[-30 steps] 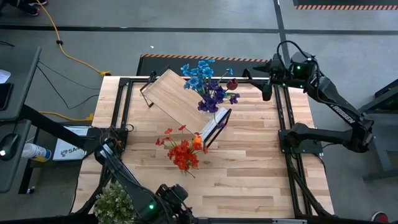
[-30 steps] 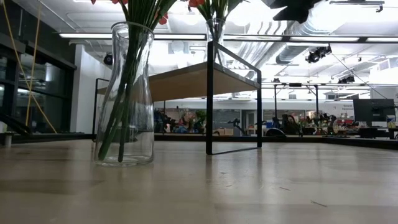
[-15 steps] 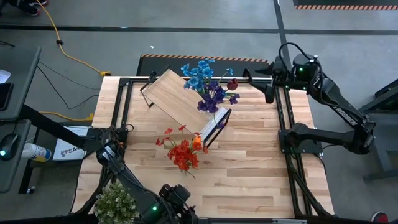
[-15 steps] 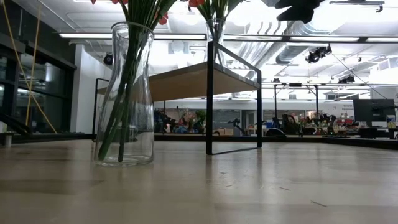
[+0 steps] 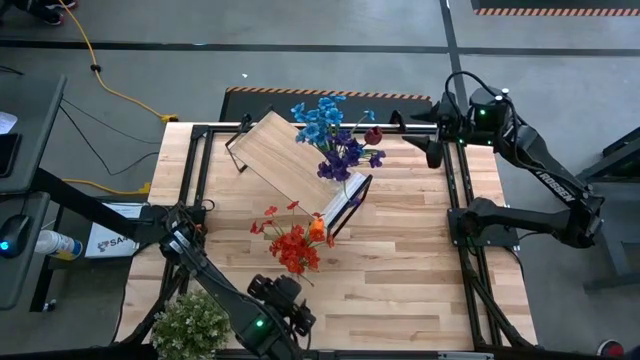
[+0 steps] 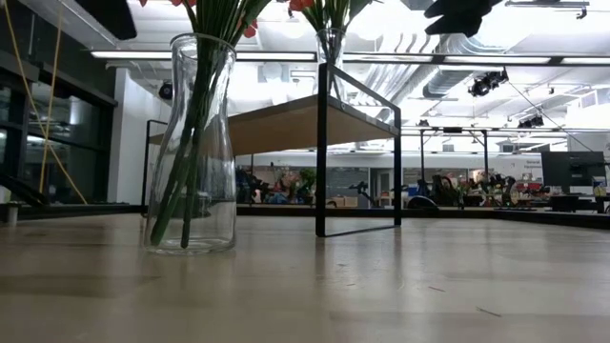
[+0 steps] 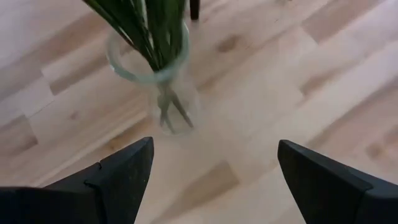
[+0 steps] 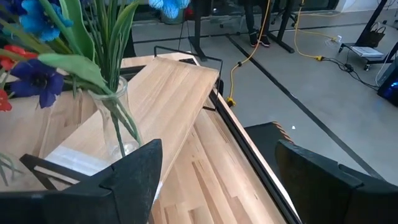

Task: Pick and place flowers into a vace then onto a shelf
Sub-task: Put the transparent flower vase on the shelf

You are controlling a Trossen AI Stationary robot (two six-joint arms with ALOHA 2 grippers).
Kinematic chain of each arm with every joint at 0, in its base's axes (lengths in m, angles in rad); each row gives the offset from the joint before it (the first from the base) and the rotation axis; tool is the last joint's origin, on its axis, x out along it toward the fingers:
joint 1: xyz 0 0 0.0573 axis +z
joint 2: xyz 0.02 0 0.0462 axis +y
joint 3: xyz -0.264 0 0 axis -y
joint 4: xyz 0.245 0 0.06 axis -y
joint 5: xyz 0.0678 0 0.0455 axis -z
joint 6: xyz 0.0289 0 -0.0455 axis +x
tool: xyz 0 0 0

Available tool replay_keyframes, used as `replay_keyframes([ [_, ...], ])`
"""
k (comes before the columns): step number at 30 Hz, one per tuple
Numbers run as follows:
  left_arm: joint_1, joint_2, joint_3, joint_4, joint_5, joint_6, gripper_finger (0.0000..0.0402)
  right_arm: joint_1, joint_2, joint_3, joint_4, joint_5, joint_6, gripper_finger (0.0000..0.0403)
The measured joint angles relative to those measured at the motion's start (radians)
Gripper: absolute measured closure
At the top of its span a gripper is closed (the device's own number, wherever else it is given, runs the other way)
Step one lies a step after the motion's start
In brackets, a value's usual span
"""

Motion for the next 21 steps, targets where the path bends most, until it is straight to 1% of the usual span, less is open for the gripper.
replay_keyframes([
  [2,0.0,0.0,0.0,-0.001,-0.024,-0.017,0.0025,0.0,0.0,0.0,-0.006,0.0,-0.006,0.0103],
  [5,0.002,0.012,0.001,0.003,-0.03,-0.023,0.0025,0.0,0.0,0.0,-0.009,0.0,-0.008,0.0103],
  [11,0.003,0.091,-0.001,0.004,-0.034,-0.1,0.0025,0.0,0.0,0.0,-0.021,0.0,-0.008,0.0103],
  [13,0.003,0.111,-0.001,0.0,-0.065,-0.144,0.0025,0.0,0.0,0.0,-0.027,0.0,-0.008,0.0103],
  [17,0.003,0.142,-0.001,-0.031,-0.157,-0.212,0.0025,0.0,0.0,0.0,-0.04,0.0,-0.008,0.0103],
  [21,0.003,0.161,-0.001,-0.078,-0.162,-0.232,0.0025,0.0,0.0,0.0,-0.043,0.0,-0.008,0.0103],
])
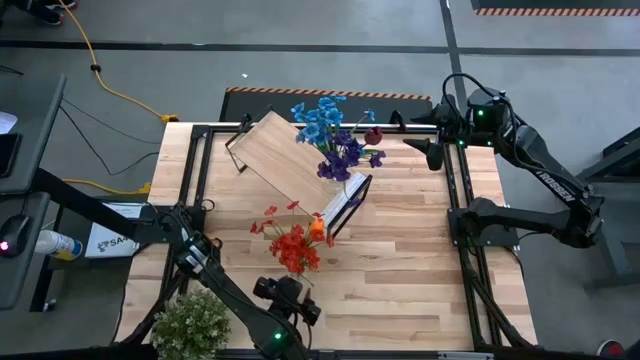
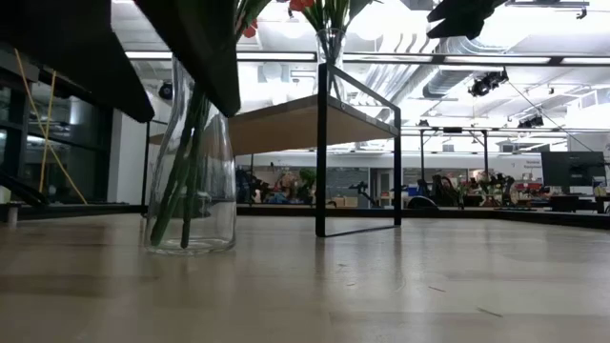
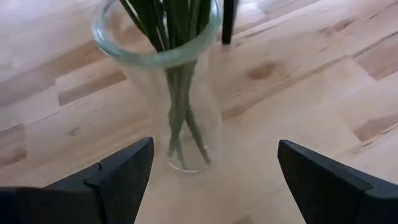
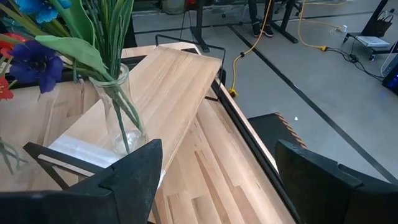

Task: Pick and place flowers into a vace then onto a shelf
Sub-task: Put the transparent flower vase on the shelf

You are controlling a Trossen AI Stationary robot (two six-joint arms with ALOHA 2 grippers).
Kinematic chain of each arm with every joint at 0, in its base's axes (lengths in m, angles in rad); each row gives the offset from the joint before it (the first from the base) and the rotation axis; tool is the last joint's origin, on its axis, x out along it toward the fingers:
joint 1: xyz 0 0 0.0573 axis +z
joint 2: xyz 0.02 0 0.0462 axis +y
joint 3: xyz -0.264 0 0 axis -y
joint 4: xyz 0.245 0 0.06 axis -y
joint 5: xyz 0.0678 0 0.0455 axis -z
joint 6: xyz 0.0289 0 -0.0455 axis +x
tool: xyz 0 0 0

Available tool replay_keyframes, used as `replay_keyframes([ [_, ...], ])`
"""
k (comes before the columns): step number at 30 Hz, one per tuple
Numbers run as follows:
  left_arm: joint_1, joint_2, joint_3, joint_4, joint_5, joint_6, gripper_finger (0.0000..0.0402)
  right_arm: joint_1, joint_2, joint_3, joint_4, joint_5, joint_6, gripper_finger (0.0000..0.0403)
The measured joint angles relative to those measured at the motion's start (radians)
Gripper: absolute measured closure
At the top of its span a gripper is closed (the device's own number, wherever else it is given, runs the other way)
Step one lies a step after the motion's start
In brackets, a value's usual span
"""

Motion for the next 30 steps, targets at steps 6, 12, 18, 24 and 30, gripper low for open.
replay_keyframes([
  [6,0.0,-0.001,-0.035,-0.021,-0.018,-0.023,0.0025,0.0,0.0,0.0,0.001,0.0,0.0,0.0103],
  [12,0.0,-0.001,-0.079,-0.018,-0.061,-0.078,0.0025,0.0,0.0,0.0,0.0,0.0,0.001,0.0103],
  [18,0.0,-0.001,-0.086,-0.018,-0.104,-0.101,0.0025,0.0,0.0,0.0,0.001,0.0,0.003,0.0103],
  [24,0.02,-0.001,-0.119,-0.018,-0.107,-0.1,0.0025,0.0,0.0,0.0,0.001,-0.001,0.004,0.0103],
  [30,0.026,-0.001,-0.157,-0.018,-0.138,-0.131,0.0025,0.0,0.0,0.0,-0.009,-0.001,0.004,0.0103],
])
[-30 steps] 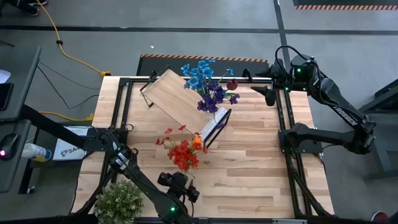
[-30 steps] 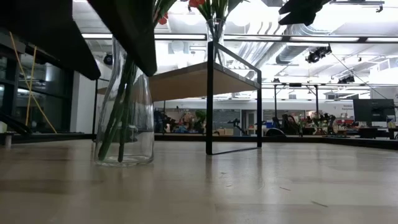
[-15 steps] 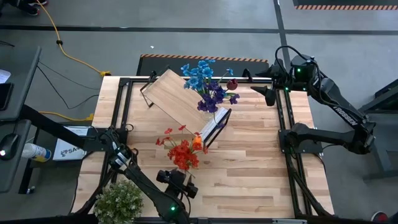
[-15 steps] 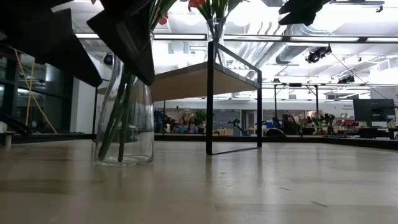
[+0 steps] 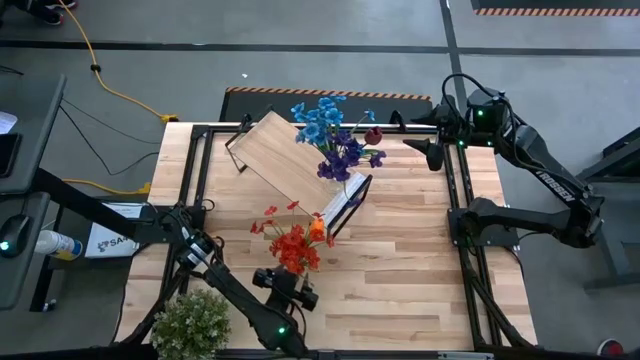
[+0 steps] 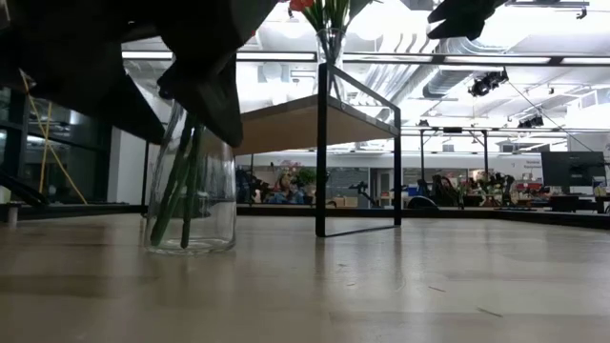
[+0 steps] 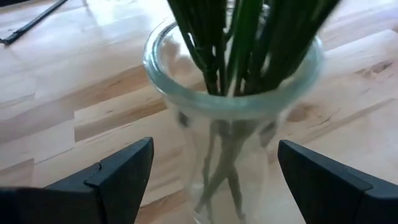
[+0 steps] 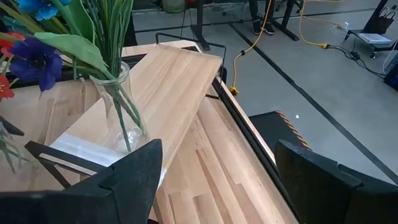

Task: Pick and place flowers into a vace then onto a shelf
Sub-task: Put the transparent flower vase on the shelf

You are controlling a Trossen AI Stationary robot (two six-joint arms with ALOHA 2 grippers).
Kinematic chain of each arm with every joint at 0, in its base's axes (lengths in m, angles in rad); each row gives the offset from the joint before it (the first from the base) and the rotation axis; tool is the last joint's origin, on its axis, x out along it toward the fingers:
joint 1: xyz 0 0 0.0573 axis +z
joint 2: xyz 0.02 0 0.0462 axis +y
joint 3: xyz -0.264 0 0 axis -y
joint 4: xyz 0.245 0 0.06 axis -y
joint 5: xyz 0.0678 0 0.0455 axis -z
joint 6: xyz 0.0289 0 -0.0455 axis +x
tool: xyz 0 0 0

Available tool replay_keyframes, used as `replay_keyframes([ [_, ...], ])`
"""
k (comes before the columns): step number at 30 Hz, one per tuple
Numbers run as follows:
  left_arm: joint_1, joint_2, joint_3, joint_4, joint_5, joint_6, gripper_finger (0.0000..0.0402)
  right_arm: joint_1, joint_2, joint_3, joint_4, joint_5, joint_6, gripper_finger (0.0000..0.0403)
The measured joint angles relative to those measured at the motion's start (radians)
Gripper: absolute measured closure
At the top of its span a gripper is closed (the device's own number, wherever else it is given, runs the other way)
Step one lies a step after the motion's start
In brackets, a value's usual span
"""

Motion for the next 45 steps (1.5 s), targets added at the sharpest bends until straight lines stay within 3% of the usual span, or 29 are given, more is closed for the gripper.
replay_keyframes([
  [8,0.022,0.0,-0.033,0.0,-0.072,-0.023,0.0025,0.0,0.0,0.0,-0.016,0.0,0.0,0.0103],
  [17,0.05,0.0,-0.034,0.0,-0.074,0.004,0.0036,0.0,0.0,0.0,-0.018,0.0,0.0,0.0103],
  [21,0.052,0.0,-0.034,0.0,-0.072,0.005,0.0084,0.0,0.0,0.0,-0.023,0.0,0.0,0.0103],
  [27,0.052,-0.001,-0.033,-0.001,-0.085,0.002,0.0196,0.0,0.0,0.0,-0.033,0.0,-0.001,0.0103],
  [45,0.044,-0.066,-0.033,0.003,-0.066,-0.074,0.0197,0.0,0.0,0.0,-0.034,0.0,-0.004,0.0103],
])
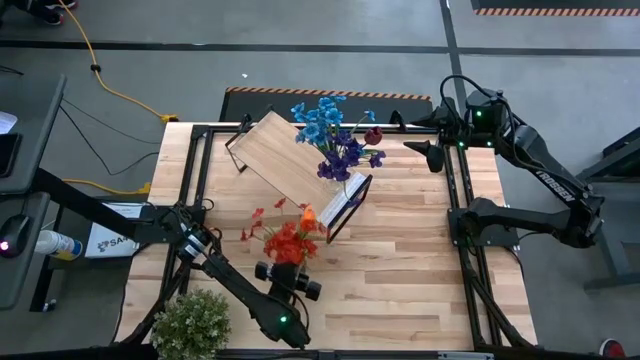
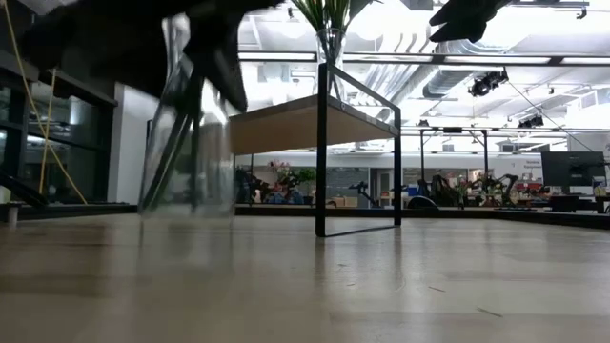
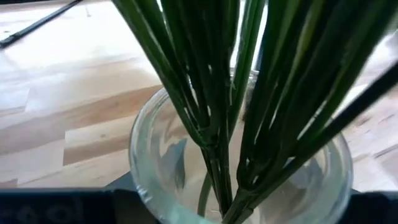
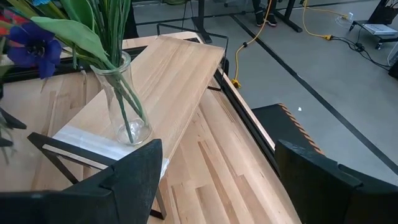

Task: Pick and place flowers into a vace then onto a shelf
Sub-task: Put the transparent flower vase on the shelf

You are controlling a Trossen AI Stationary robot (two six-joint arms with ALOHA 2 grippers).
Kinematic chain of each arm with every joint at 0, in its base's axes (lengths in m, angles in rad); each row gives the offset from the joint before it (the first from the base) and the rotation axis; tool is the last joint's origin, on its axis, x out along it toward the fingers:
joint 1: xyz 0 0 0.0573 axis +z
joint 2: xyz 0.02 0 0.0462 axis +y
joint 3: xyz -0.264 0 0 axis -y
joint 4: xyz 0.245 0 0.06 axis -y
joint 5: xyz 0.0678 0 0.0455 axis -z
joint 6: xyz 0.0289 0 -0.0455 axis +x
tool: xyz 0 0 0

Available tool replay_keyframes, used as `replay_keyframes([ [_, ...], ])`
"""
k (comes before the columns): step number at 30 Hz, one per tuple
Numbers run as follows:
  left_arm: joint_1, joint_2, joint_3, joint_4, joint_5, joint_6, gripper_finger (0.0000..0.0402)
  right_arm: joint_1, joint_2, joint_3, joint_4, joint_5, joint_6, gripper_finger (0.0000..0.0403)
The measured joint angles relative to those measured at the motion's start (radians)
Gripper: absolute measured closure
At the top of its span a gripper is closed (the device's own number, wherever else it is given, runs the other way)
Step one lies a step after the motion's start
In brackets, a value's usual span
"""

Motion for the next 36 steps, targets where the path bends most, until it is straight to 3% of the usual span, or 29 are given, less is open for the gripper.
replay_keyframes([
  [18,0.001,-0.302,0.001,-0.003,-0.088,0.211,0.0197,0.0,0.0,0.0,0.023,0.001,-0.037,0.0103],
  [29,0.001,-0.53,0.001,-0.004,-0.187,0.494,0.0197,0.0,0.0,0.0,0.089,0.004,-0.037,0.0103],
  [36,0.018,-0.686,0.001,-0.004,-0.325,0.702,0.0197,-0.001,0.0,0.0,0.146,0.005,-0.043,0.0103],
])
